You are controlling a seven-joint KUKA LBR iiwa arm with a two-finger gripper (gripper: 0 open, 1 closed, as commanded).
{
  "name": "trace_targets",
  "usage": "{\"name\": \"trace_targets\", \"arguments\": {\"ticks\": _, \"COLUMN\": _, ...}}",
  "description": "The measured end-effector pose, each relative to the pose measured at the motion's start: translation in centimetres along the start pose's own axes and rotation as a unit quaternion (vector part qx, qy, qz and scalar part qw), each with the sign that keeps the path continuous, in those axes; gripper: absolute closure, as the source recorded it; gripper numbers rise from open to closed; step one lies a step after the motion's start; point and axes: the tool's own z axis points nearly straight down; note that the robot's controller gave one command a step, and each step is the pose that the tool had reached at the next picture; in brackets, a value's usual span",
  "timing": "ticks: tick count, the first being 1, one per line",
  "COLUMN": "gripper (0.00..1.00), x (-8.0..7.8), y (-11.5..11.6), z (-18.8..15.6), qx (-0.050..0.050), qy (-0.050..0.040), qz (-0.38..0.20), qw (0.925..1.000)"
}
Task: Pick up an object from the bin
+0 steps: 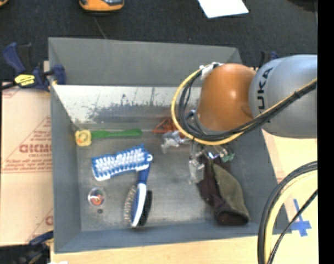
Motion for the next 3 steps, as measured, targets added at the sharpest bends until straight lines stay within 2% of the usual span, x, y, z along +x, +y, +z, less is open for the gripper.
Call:
{"name": "trace_targets", "arguments": {"ticks": 1, "gripper": 0.00, "x": -2.9, "y": 2.4, "z": -6.3, "qx": 0.002, "qy": -0.0005, "qz": 0.000, "qw": 1.0000}}
{"name": "trace_targets", "arguments": {"ticks": 2, "gripper": 0.00, "x": -3.6, "y": 1.0, "z": -4.2, "qx": 0.002, "qy": -0.0049, "qz": 0.009, "qw": 0.9999}}
{"name": "trace_targets", "arguments": {"ticks": 3, "gripper": 0.00, "x": -3.4, "y": 1.4, "z": -1.4, "qx": 0.000, "qy": 0.0024, "qz": 0.014, "qw": 0.9999}}
